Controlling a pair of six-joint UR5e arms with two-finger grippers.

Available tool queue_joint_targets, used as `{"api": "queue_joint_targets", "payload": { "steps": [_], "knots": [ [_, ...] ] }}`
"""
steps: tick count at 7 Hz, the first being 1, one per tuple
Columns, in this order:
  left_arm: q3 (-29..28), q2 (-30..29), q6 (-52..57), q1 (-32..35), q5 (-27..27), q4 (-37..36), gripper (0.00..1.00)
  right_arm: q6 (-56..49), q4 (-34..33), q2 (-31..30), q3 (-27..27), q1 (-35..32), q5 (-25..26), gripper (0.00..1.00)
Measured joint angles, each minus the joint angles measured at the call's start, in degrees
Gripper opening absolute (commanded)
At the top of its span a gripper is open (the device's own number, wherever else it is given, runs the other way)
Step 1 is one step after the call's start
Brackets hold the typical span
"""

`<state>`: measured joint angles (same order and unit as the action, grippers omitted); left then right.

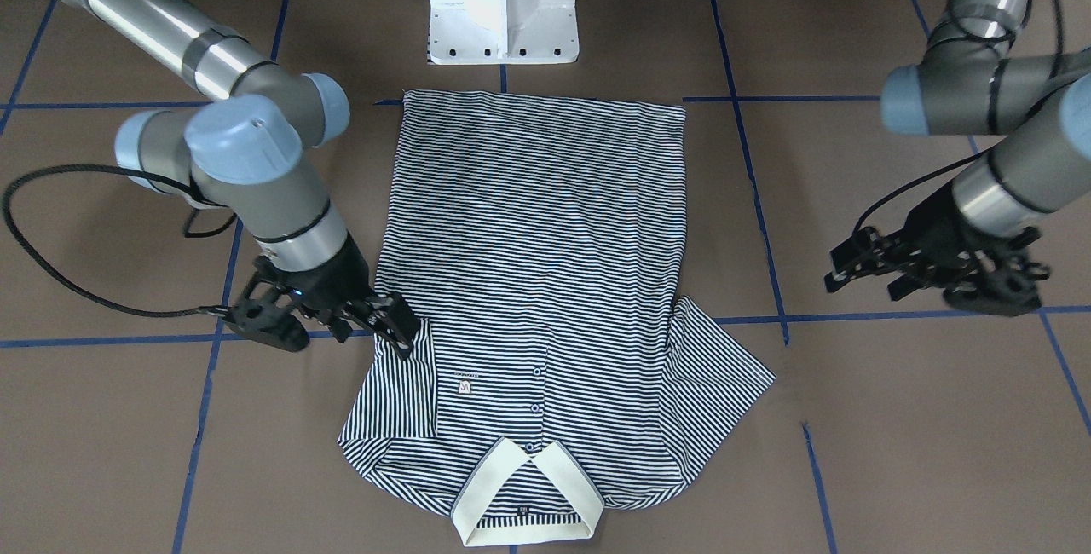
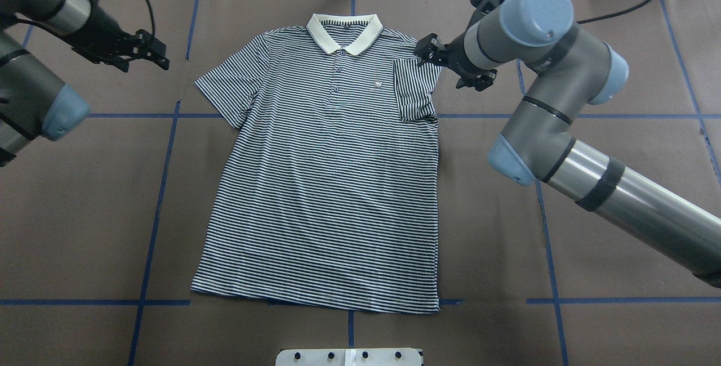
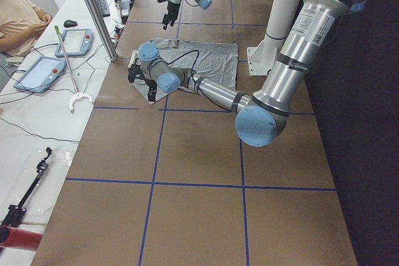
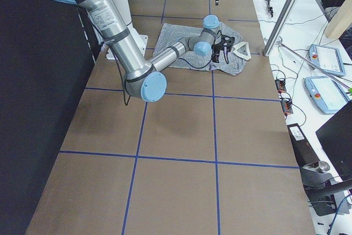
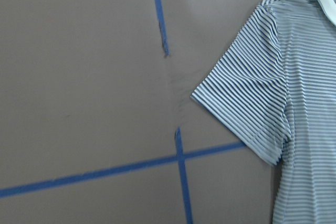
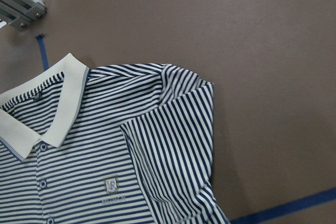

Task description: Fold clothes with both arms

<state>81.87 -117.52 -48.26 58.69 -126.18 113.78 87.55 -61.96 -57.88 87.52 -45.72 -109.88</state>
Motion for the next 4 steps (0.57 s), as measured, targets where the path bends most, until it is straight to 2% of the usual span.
{"api": "queue_joint_targets", "payload": {
  "steps": [1,3,4],
  "knots": [
    [-5.1,-3.3,-1.6,-1.9,4.5,1.9,0.78,0.0,0.0,-3.0,3.2,-0.2,-0.7,1.00],
    [-13.7,-7.5,-3.2,-4.2,9.1,7.7,0.65,0.0,0.0,-4.6,4.7,-0.2,-0.9,1.00],
    [-15.7,-8.3,-3.4,-5.2,11.1,9.3,0.60,0.1,0.0,-4.7,4.8,-0.2,-0.9,1.00]
  ]
}}
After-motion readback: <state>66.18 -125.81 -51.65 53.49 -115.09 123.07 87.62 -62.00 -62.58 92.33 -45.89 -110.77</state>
